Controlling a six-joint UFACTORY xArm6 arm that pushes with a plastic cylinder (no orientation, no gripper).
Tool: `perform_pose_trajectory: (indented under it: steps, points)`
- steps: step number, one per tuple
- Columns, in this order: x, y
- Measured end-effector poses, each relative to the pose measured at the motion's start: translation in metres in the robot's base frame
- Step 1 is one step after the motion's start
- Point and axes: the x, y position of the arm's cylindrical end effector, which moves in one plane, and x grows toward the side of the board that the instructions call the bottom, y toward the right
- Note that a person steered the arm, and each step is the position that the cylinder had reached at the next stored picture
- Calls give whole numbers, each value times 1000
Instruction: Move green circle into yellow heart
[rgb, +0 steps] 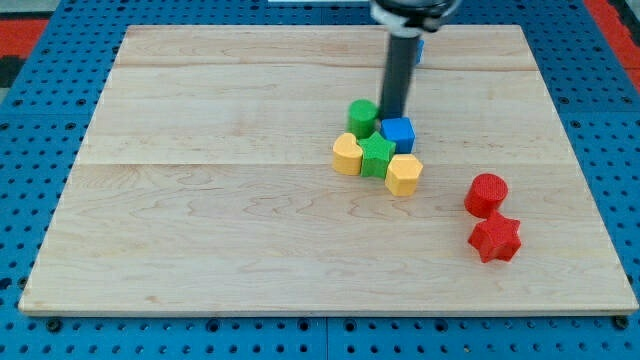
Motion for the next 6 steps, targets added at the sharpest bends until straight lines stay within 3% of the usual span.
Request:
perform_pose_trajectory:
  steps: [1,2,4,5,6]
  points:
    - [6,-26]
    - [-14,-22]
    - [-18,-160]
    - [0,-175]
    - [5,-134]
